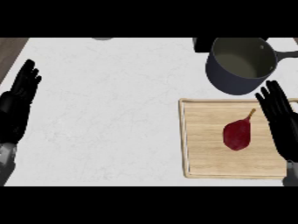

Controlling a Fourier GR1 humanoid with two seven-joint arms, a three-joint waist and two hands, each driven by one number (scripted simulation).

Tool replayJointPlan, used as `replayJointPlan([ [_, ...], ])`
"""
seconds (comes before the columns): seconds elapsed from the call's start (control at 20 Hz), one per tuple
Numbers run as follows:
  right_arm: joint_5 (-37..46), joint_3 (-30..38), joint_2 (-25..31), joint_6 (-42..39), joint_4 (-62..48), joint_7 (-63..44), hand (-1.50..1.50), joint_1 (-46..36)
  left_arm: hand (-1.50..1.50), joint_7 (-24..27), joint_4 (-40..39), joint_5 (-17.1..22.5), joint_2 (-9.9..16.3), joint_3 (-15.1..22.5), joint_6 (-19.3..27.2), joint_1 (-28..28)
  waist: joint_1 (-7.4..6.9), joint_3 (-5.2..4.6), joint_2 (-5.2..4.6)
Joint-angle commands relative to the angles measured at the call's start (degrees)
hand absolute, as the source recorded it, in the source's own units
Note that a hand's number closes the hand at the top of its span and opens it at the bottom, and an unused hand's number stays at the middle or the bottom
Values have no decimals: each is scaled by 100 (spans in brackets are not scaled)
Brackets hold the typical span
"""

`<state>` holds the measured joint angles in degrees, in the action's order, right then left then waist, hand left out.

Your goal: Pick the pear from the tray and place it in the pot

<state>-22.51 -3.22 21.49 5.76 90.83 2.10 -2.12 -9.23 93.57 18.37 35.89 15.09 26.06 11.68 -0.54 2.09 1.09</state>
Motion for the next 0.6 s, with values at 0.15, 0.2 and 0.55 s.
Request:
replayJointPlan([
  [0.15, -463, 1063, -1307, 1499, -49, 981, 150, 1233, 0, 144, -294, -251, 275, -128, 114, -720, 366, -191, -58],
  [0.2, -636, 1324, -1633, 1757, -120, 1214, 150, 1433, 0, 141, -445, -236, 378, -236, 121, -850, 452, -182, -56],
  [0.55, 885, 1930, -2110, 4455, -110, 3053, -150, 2143, 0, 341, -555, -188, 166, -20, 8, -1374, 371, -219, -60],
])
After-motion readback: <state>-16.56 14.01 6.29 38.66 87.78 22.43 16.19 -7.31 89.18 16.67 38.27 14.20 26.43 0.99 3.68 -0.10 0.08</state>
